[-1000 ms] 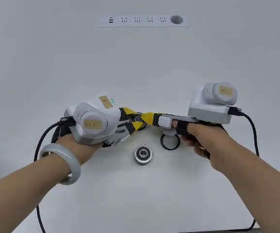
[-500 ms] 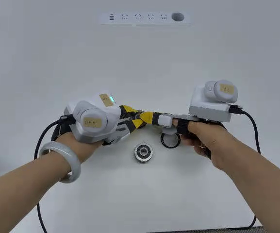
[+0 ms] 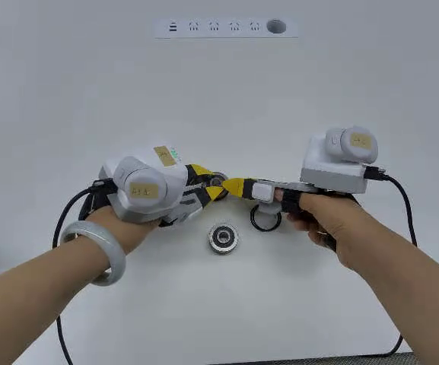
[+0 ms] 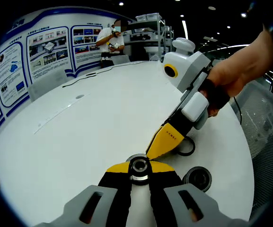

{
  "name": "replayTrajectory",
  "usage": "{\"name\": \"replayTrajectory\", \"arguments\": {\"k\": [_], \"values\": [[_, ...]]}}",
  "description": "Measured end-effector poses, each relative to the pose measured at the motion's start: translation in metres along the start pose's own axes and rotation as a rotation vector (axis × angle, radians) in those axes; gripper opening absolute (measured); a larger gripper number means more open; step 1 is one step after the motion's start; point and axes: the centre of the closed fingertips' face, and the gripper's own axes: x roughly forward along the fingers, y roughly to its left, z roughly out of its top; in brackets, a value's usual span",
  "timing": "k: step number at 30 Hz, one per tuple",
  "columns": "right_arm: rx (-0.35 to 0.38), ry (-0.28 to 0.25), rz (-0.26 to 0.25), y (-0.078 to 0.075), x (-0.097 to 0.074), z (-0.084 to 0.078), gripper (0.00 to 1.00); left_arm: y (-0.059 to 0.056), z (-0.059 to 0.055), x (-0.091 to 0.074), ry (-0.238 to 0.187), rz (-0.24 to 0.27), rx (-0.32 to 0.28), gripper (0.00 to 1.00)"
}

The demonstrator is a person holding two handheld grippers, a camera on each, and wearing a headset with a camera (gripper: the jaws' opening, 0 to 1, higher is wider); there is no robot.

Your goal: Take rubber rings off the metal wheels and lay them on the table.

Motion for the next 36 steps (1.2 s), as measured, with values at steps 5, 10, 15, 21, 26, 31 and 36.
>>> {"name": "replayTrajectory", "arguments": {"k": [5,10,15,21,26,31,36], "values": [[0.008,0.006,0.003,-0.001,-0.0003,-0.0019,0.12,0.0003,0.0,0.0001,-0.001,0.001,-0.003,0.14],[-0.003,-0.006,-0.008,-0.0038,0.0007,0.0001,0.17,0.0,0.0,0.0001,0.0,0.001,-0.001,0.14],[-0.005,-0.014,-0.006,-0.0017,0.0029,0.0029,0.19,0.0002,-0.0003,0.0,-0.002,0.002,-0.004,0.14],[-0.003,-0.005,0.002,0.0002,0.0055,0.0002,0.21,0.0001,-0.0003,-0.0001,-0.001,0.001,-0.002,0.14],[-0.004,-0.012,0.015,0.0042,0.004,0.0006,0.22,-0.0002,-0.0004,0.0,-0.002,0.003,-0.004,0.14],[0.033,-0.015,0.033,0.0029,0.001,-0.0019,0.22,-0.0004,-0.0005,-0.0001,-0.002,0.004,-0.002,0.14],[0.058,-0.013,0.051,0.0048,-0.002,-0.0057,0.23,-0.0005,-0.0009,-0.0003,-0.003,0.005,-0.003,0.14]]}}
